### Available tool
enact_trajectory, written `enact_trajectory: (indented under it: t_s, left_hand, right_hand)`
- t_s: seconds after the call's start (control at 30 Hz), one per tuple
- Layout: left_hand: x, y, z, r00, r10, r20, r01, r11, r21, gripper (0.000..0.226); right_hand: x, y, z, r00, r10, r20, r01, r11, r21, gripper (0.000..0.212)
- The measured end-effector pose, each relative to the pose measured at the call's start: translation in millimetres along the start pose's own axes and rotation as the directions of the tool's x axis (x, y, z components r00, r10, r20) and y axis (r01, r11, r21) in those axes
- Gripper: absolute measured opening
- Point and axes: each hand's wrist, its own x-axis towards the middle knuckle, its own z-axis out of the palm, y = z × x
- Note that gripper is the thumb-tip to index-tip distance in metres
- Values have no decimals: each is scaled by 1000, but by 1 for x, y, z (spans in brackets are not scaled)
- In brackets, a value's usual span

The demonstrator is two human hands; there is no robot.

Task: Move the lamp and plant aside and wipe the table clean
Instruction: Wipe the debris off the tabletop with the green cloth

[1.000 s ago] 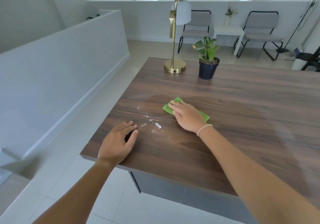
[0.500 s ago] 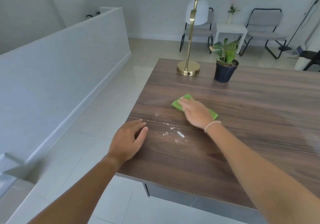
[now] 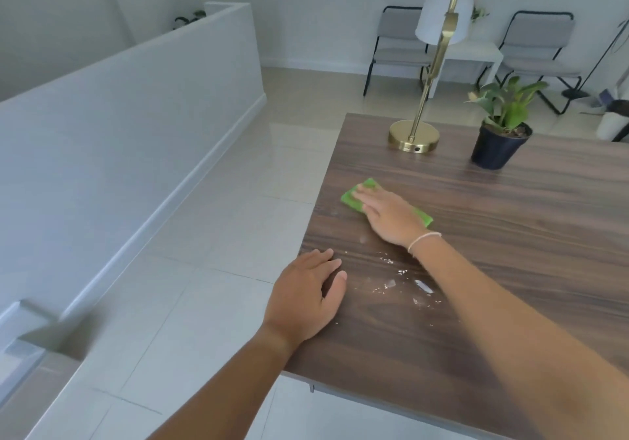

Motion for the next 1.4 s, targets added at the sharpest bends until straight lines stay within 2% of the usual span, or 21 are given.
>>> enact_trajectory:
  t_s: [0.07, 0.13, 0.2, 0.27, 0.37, 0.47, 0.53, 0.6, 0.67, 0.73, 0.8, 0.9, 1.0, 1.1, 1.17, 1.2, 1.3, 1.4]
  left_hand:
    - [-2, 0, 0, 1000, 10, 9, -10, 1000, 5, 63]
    - [-1, -1, -1, 1000, 13, 3, -13, 1000, -6, 65]
    - [0, -1, -3, 1000, 15, 0, -15, 1000, -14, 66]
    - [1, -2, -3, 1000, 21, 9, -21, 1000, -8, 66]
    - [3, -2, -3, 1000, 21, 14, -20, 1000, -8, 67]
    - [9, -2, -6, 1000, 19, 2, -19, 1000, -23, 67]
    - [9, -2, -6, 1000, 20, 8, -20, 1000, -20, 68]
    - [5, -6, -4, 1000, 2, 7, -1, 1000, -28, 68]
    - [0, -9, -1, 1000, -9, 2, 9, 999, -32, 68]
    - [-1, -7, -1, 1000, -4, 11, 5, 999, -35, 67]
    - [0, -5, -3, 1000, 1, 17, 0, 999, -34, 66]
    - [0, -7, -3, 1000, 1, 8, -1, 1000, -30, 65]
    - [-2, -8, -2, 1000, 0, 21, 0, 1000, -20, 66]
    - [-1, -7, -1, 1000, -2, 17, 3, 999, -32, 66]
    - [0, -7, -1, 1000, -2, 15, 3, 1000, -30, 65]
    - [0, -8, -1, 1000, -3, 8, 4, 1000, -31, 65]
    - [-1, -9, 0, 1000, -9, 4, 9, 1000, -22, 64]
    - [0, -9, 0, 1000, -9, 28, 9, 1000, -11, 58]
  right_hand:
    - [-29, -19, 9, 988, -143, 54, 141, 989, 44, 41]
    - [-58, -5, 1, 979, -203, 36, 201, 978, 50, 40]
    - [-60, 24, -16, 991, -136, 12, 136, 991, 16, 41]
    - [-33, 41, -26, 1000, 2, -14, -2, 1000, -16, 41]
    - [23, 24, -16, 995, 99, -32, -100, 994, -37, 42]
    - [41, -15, 1, 999, -42, 8, 43, 999, -10, 43]
    - [18, -27, 8, 982, -181, 46, 181, 983, 19, 41]
    - [-10, -18, 10, 967, -248, 65, 245, 968, 46, 40]
    - [-12, 1, 3, 977, -200, 69, 200, 980, 11, 40]
    - [12, 9, -4, 997, -64, 39, 64, 998, -20, 41]
    - [39, -6, 2, 1000, 0, 10, 0, 1000, -24, 43]
    - [41, -41, 19, 989, -133, 57, 132, 991, 27, 42]
    - [9, -29, 20, 967, -240, 89, 235, 970, 67, 40]
    - [19, 1, 2, 987, -143, 72, 142, 990, 9, 41]
    - [42, -4, 2, 999, -32, 31, 33, 999, -28, 43]
    - [50, -17, 5, 999, -26, 19, 26, 999, -24, 43]
    - [37, -57, 22, 984, -168, 68, 166, 986, 33, 41]
    - [-1, -45, 23, 964, -252, 81, 247, 967, 69, 40]
